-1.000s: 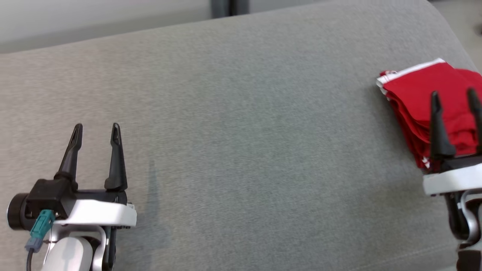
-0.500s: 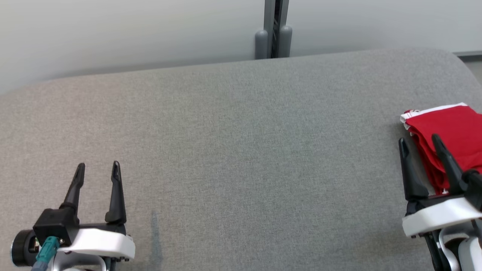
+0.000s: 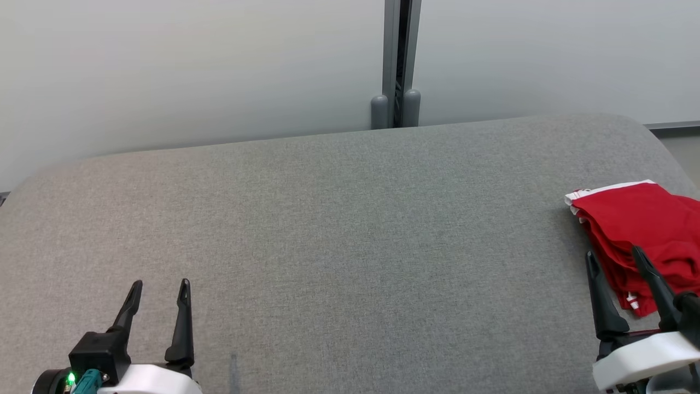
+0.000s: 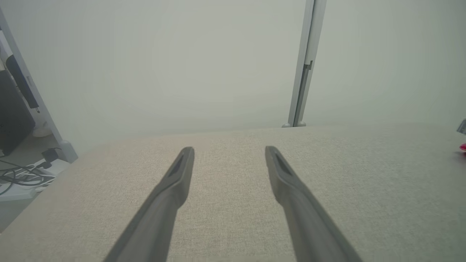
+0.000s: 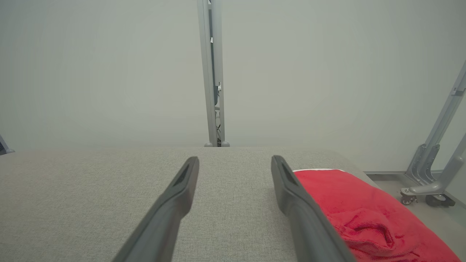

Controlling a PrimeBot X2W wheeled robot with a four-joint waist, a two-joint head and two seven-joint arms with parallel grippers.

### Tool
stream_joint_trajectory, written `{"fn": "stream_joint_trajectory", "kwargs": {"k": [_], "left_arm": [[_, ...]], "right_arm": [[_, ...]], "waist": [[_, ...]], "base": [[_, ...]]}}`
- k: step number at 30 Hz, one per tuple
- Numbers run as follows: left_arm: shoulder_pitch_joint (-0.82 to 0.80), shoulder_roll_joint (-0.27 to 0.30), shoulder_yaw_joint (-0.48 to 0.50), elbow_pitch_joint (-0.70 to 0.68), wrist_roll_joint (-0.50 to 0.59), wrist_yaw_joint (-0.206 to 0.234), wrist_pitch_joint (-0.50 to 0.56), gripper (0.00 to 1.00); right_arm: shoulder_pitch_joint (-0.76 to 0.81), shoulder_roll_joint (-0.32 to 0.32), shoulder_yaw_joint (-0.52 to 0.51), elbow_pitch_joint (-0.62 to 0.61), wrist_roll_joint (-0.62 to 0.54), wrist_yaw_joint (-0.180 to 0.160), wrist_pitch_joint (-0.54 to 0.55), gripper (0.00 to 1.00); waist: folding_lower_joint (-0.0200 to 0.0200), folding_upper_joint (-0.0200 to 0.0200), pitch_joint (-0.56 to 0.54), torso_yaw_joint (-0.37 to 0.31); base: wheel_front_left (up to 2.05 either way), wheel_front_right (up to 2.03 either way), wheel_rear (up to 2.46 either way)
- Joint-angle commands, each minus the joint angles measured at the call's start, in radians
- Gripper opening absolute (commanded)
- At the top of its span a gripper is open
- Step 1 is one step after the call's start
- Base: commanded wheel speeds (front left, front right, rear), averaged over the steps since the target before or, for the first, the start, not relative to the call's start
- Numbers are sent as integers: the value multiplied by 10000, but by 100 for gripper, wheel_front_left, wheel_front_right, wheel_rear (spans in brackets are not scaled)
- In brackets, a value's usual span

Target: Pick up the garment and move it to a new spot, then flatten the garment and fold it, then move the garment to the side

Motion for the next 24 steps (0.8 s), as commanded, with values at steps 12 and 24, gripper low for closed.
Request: {"fn": "stream_joint_trajectory", "kwargs": {"k": [12, 24], "left_arm": [[193, 118, -99, -174, -67, 116, 257, 100], [146, 180, -108, -189, -105, 205, 253, 100]], "right_arm": [[376, 93, -164, -422, 23, -4, 217, 100], [358, 125, -115, -364, 73, -4, 183, 100]], "waist": [[0, -1, -130, 67], [0, -1, -107, 132]], "base": [[0, 0, 0], [0, 0, 0]]}}
